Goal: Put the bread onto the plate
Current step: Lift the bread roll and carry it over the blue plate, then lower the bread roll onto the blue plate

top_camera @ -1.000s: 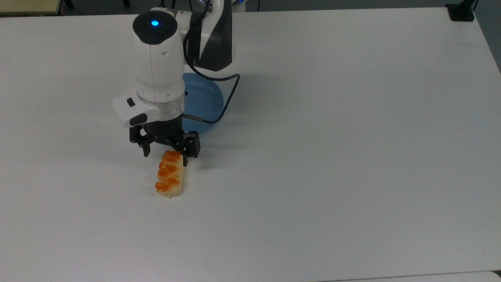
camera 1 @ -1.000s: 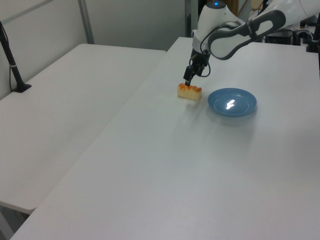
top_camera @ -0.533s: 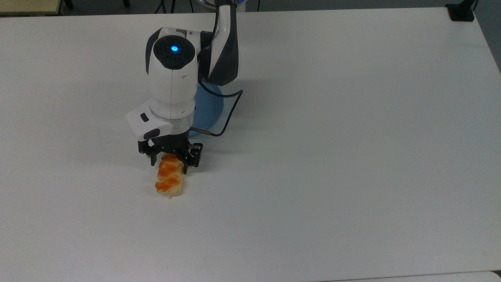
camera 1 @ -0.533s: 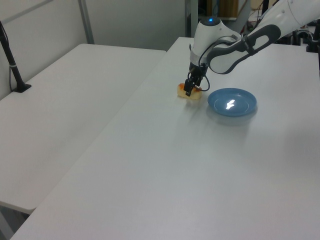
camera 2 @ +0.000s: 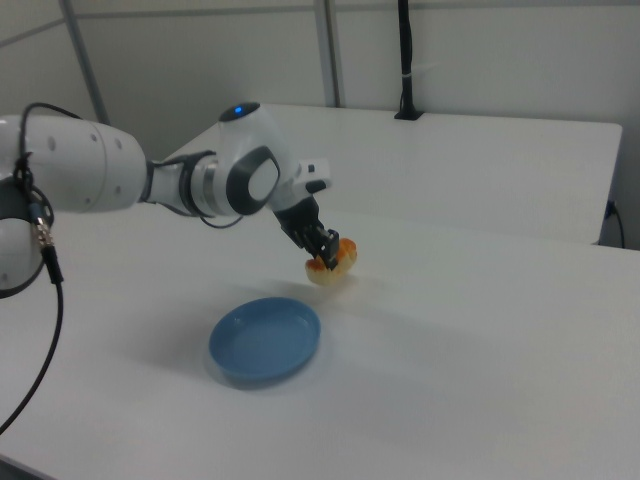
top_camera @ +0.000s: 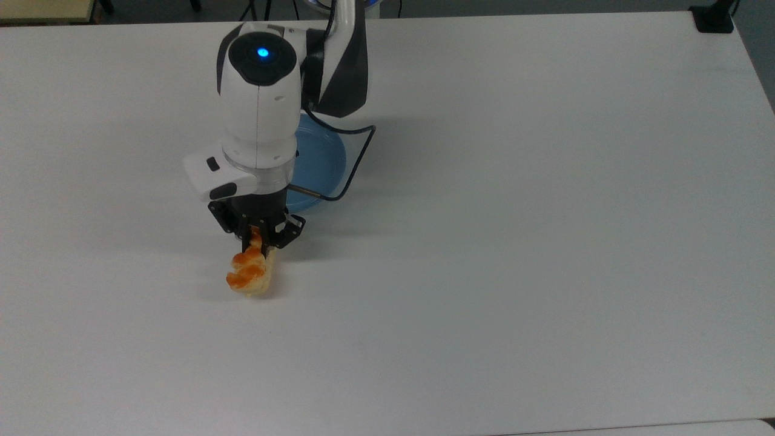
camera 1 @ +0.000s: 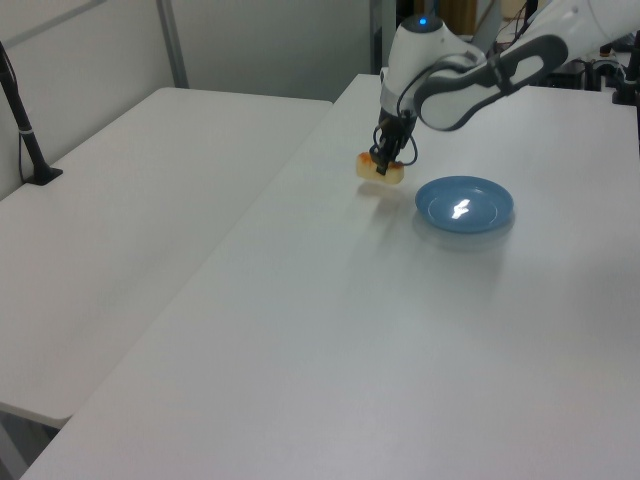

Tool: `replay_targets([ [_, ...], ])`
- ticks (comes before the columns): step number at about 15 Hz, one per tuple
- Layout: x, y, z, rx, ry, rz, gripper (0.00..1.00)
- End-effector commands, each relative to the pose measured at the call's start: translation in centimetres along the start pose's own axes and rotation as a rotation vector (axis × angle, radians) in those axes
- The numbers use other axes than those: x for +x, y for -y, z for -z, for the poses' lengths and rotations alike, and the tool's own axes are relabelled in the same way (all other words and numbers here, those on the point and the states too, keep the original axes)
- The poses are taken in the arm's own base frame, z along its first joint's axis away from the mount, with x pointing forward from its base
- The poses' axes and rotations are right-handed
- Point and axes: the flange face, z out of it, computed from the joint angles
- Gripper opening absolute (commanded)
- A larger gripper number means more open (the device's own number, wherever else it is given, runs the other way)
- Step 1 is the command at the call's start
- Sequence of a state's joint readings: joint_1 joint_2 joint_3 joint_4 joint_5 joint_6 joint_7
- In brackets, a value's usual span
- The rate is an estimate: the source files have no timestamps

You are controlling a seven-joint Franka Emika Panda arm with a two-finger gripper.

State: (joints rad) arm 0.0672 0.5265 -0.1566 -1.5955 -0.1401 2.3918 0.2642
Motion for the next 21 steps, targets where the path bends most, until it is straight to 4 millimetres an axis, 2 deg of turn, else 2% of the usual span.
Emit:
replay_targets([
  [1, -3.0, -1.8, 7.9, -0.027, 0.126, -0.014, 0.28],
  [4, -6.2, -2.2, 10.7, -0.029, 0.226, 0.043, 0.30],
  [7, -9.0, -2.2, 11.3, -0.033, 0.339, 0.136, 0.30],
  [11, -12.2, -1.2, 8.6, -0.039, 0.424, 0.203, 0.30],
  [14, -13.6, -0.6, 6.2, -0.030, 0.378, 0.225, 0.30],
  [15, -13.7, -0.3, 5.3, -0.019, 0.341, 0.230, 0.30],
  [19, -12.9, -0.1, 4.2, -0.008, 0.269, 0.231, 0.30],
  [21, -13.0, 0.1, 4.0, -0.010, 0.273, 0.236, 0.37],
])
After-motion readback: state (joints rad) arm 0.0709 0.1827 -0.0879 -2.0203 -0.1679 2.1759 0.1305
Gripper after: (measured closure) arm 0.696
